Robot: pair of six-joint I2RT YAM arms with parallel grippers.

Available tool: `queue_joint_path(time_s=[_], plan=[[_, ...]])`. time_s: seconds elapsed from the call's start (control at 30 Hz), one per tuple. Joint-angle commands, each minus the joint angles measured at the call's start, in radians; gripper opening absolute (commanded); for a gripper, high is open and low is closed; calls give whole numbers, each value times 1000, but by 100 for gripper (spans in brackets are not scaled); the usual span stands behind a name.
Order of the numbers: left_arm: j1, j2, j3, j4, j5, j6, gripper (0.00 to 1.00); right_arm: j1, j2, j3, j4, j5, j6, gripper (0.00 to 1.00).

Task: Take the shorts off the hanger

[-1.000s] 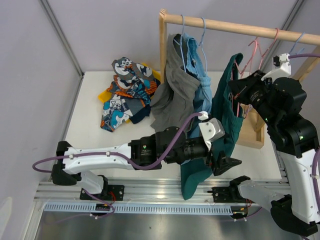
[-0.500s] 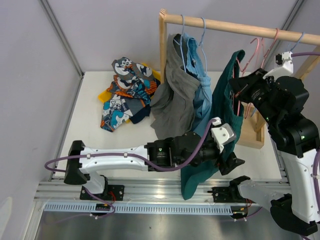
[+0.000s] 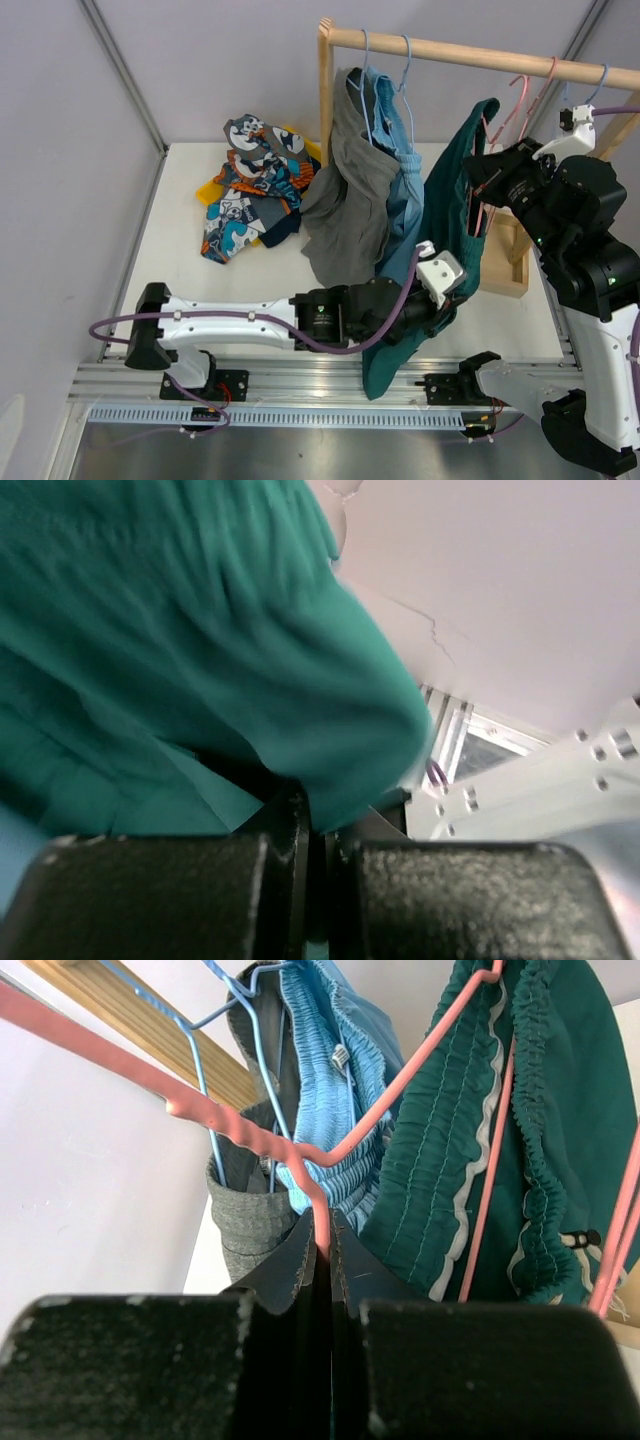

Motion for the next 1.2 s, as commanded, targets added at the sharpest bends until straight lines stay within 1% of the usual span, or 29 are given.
queue_joint_path(time_s=[0.0, 0.1, 0.17, 0.2, 0.27, 0.3, 0.33, 0.43, 0.47, 0.5, 0.57, 0.6, 0.67, 0.7, 0.73, 0.77, 0.8, 0.87, 0.9, 0.93, 1.0, 1.03, 1.13, 1.17], plan=[[-75, -120, -44, -6, -80, 8, 0, 5, -5, 36, 79, 36, -18, 0], [-209, -156, -120, -9, -135, 3, 0, 7, 21, 53, 88, 62, -46, 0], [-257, -162, -151, -15, -175, -17, 0, 5, 35, 68, 88, 68, -62, 0], [-292, -160, -203, -18, -180, -47, 0, 7, 47, 77, 85, 67, -64, 0], [-313, -156, -241, -15, -188, -89, 0, 5, 49, 76, 74, 59, -61, 0], [-316, -148, -281, -15, -186, -137, 0, 5, 41, 67, 71, 55, -52, 0], [-314, -142, -292, -9, -183, -149, 0, 7, 33, 60, 63, 49, -44, 0], [-302, -124, -298, 3, -246, -146, 0, 5, -7, 37, 36, 36, -17, 0], [-287, -118, -289, 6, -255, -138, 0, 5, -16, 36, 19, 26, -9, 0], [-237, -114, -283, 6, -241, -136, 0, 7, -27, 36, 4, 18, 2, 0], [-170, -104, -257, 20, -194, -139, 0, 5, -66, 34, -56, -16, 34, 0], [-105, -101, -243, 20, -163, -136, 0, 5, -82, 31, -78, -28, 45, 0], [-43, -79, -179, 5, -152, -100, 0, 5, -132, 22, -150, -53, 72, 0], [17, -69, -156, -15, -158, -92, 0, 7, -149, 19, -171, -60, 79, 0], [47, -52, -95, -27, -151, -83, 0, 5, -165, 21, -218, -63, 85, 0], [84, -12, -29, -70, -139, -75, 0, 5, -178, 24, -240, -71, 94, 0], [156, 16, 57, -156, -126, -83, 0, 5, -200, 31, -260, -76, 94, 0], [218, 85, 152, -272, -86, -104, 0, 7, -208, 53, -329, -73, 92, 0], [258, 144, 270, -370, -88, -106, 0, 7, -205, 86, -351, -74, 92, 0], [267, 163, 289, -400, -97, -104, 0, 7, -203, 105, -386, -79, 94, 0], [272, 160, 277, -416, -115, -98, 0, 7, -194, 158, -414, -88, 96, 0], [272, 142, 251, -404, -97, -106, 0, 7, -189, 175, -433, -91, 97, 0], [269, 30, 19, -327, -62, -165, 0, 5, -156, 232, -432, -99, 97, 0], [261, 1, -25, -315, -51, -204, 0, 7, -143, 244, -424, -99, 94, 0]])
